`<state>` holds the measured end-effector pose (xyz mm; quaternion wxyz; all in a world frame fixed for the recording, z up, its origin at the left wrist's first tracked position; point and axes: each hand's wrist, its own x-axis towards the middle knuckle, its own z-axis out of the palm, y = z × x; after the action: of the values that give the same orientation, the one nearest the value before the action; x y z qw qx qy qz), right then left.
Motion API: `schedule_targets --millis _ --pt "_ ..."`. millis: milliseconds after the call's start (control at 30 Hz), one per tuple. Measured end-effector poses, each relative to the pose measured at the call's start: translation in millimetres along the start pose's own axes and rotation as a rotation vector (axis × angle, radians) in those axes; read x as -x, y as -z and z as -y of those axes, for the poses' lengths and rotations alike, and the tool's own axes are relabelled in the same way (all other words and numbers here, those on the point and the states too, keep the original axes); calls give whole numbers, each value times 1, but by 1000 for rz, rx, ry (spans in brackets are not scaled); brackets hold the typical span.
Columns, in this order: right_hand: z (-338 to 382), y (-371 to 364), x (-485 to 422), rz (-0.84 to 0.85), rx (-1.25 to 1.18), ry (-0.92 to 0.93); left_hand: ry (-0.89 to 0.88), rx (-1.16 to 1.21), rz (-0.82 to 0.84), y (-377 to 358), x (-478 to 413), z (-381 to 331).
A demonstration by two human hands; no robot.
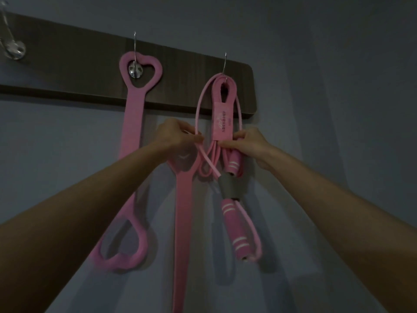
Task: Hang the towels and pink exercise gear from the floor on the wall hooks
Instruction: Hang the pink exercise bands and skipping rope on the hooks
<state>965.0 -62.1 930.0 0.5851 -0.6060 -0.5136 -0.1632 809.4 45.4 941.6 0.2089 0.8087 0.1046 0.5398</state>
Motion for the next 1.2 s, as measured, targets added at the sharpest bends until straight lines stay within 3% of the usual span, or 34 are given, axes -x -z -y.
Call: schedule_targets --millis 233,367,500,633,733,867,1067,1200 --pt "-1 -15 -9 -82 -127 91 52 -29 -29 9 -11 7" --pt "7 -14 -15 -97 -36 122 1 -122 -1 13 -16 7" --pt "10 -7 -26 -204 -48 51 6 -163 33 17 -18 9" --pt "17 8 -36 -301 -265 -88 -52 -231 41 16 -19 13" --pt "34 17 -25 -189 -571 -84 -64 -239 11 12 -20 17" --pt "46 25 -8 -81 -734 -88 -90 -296 -15 8 -18 20" --pt "35 33 4 6 -221 -72 -104 -269 -13 7 -15 22" --pt "36 36 6 153 -68 -64 -103 -253 -8 3 -12 23"
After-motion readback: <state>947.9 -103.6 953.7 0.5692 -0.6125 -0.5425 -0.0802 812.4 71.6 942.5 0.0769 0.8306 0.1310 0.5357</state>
